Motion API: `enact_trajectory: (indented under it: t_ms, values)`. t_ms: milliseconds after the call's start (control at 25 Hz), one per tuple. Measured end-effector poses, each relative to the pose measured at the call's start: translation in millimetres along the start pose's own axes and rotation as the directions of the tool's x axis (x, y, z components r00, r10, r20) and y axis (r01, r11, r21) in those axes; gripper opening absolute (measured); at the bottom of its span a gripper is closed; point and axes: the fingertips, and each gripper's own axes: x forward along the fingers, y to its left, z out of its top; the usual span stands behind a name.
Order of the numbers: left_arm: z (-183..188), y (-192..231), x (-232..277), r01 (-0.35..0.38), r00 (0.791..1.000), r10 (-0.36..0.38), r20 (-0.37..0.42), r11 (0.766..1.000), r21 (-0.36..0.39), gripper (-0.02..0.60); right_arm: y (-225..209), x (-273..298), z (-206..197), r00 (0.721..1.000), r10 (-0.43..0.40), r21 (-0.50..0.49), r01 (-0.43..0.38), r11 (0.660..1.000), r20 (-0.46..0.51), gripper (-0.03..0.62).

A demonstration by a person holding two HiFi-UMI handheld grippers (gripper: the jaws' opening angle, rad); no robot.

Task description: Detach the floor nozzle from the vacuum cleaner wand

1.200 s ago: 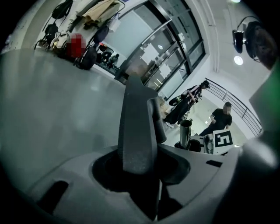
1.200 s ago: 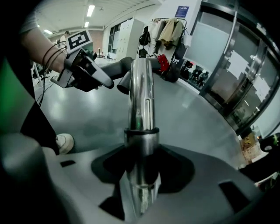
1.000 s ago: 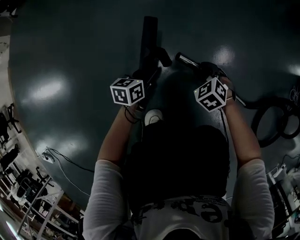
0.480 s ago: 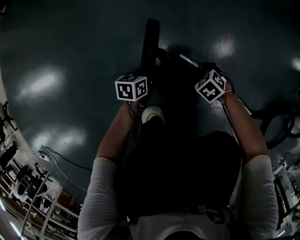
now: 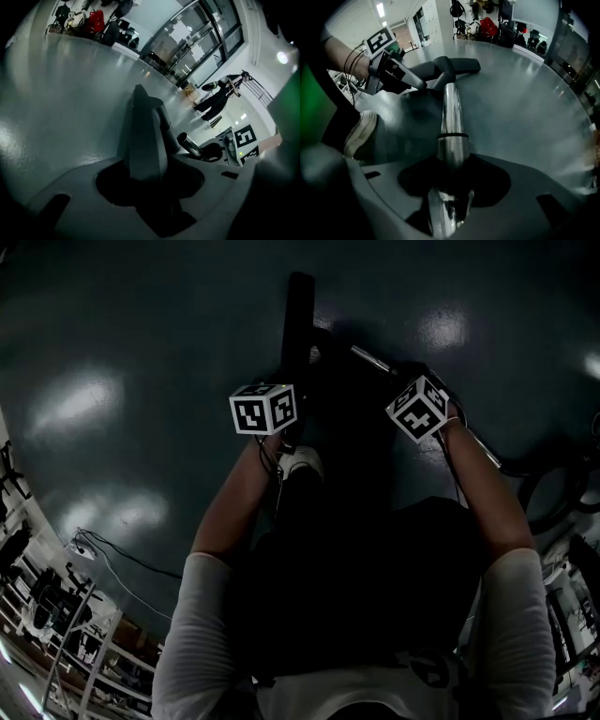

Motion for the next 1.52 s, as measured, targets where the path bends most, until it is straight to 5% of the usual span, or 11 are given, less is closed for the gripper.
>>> enact_trajectory:
  t_ms: [120, 240, 440, 560, 640, 760, 880, 1000, 1160, 1360, 1520]
  values:
    - [-2, 5, -2, -0.068, 0.997, 0.065, 0.036, 0.993, 0.098, 0.214, -4, 2, -4, 0.999, -0.038, 0.023, 0.037, 0.999, 0.034, 0.198]
    - [9, 4, -10, -0.182, 0.979, 0.149, 0.140, 0.948, 0.262, 0.466, -10, -5, -10, 0.998, -0.051, 0.037, 0.049, 0.998, 0.033, 0.258]
    - [30, -17, -29, -0.247, 0.950, 0.149, 0.276, 0.898, 0.364, 0.494, -6, -37, 7, 0.987, -0.047, 0.060, 0.038, 0.997, 0.155, 0.258]
    - [47, -38, -41, -0.219, 0.947, 0.108, 0.301, 0.905, 0.365, 0.492, -20, -78, 42, 0.927, -0.130, 0.214, 0.056, 0.975, 0.352, 0.255]
    - [67, -54, -59, -0.210, 0.938, 0.082, 0.338, 0.908, 0.362, 0.461, -35, -113, 60, 0.869, -0.227, 0.340, 0.073, 0.937, 0.440, 0.168]
    - [112, -84, -105, -0.265, 0.886, 0.080, 0.456, 0.894, 0.360, 0.282, -55, -175, 77, 0.782, -0.385, 0.467, 0.138, 0.873, 0.490, 0.032]
    - [159, -122, -176, -0.346, 0.828, 0.095, 0.552, 0.862, 0.370, 0.007, -47, -256, 103, 0.710, -0.456, 0.489, 0.180, 0.854, 0.536, 0.003]
    - [195, -168, -256, -0.359, 0.818, 0.104, 0.565, 0.861, 0.361, 0.005, -15, -354, 131, 0.652, -0.476, 0.468, 0.204, 0.860, 0.590, 0.002]
    - [234, -246, -375, -0.349, 0.826, 0.143, 0.546, 0.889, 0.295, 0.004, 26, -503, 152, 0.633, -0.498, 0.528, 0.160, 0.834, 0.593, 0.002]
    - [300, -373, -514, -0.331, 0.792, 0.114, 0.600, 0.906, 0.265, 0.005, 39, -695, 191, 0.578, -0.533, 0.525, 0.200, 0.827, 0.618, 0.002]
    - [321, -472, -619, -0.289, 0.763, 0.046, 0.644, 0.917, 0.276, 0.003, 63, -842, 214, 0.477, -0.556, 0.514, 0.230, 0.826, 0.680, 0.002]
